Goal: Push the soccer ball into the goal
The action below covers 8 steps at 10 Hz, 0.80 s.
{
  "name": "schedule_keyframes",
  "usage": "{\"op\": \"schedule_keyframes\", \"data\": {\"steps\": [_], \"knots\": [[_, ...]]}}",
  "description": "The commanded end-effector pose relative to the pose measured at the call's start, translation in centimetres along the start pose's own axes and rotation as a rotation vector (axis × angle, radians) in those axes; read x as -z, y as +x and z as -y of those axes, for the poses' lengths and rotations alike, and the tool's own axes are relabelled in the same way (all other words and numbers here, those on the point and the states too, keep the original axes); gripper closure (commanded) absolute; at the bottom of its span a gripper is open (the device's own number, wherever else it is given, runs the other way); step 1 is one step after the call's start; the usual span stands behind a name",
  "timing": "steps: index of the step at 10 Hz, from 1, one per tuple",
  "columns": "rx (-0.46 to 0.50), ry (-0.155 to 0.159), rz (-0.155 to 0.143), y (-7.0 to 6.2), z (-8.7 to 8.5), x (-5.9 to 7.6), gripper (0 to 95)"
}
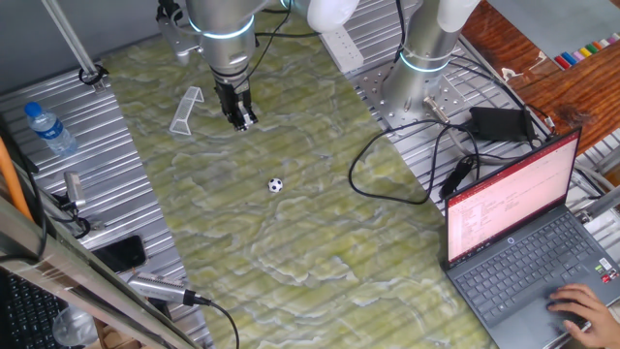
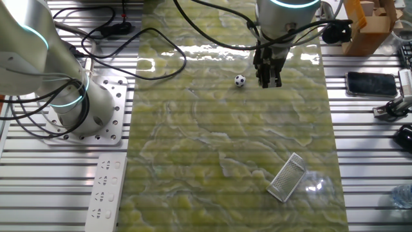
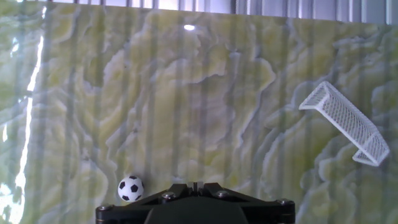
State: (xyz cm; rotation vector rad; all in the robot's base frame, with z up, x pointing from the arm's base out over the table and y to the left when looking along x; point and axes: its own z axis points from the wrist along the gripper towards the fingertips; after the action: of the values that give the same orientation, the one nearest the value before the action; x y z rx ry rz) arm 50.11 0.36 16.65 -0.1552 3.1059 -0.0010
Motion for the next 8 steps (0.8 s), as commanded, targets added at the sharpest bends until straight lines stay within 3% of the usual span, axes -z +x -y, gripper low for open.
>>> {"op": "schedule_keyframes", "data": {"steps": [1,4,6,8], "knots": [[0.024,-0.010,-0.004,-0.2,-0.3,-0.4,95.0],[0.026,-0.031,0.003,-1.1,-1.7,-2.1,95.0],[0.052,-0.059,0.005,-1.1,-1.8,-2.3,95.0],[0.080,-0.063,0.001,-1.1,-1.8,-2.3,95.0]]}}
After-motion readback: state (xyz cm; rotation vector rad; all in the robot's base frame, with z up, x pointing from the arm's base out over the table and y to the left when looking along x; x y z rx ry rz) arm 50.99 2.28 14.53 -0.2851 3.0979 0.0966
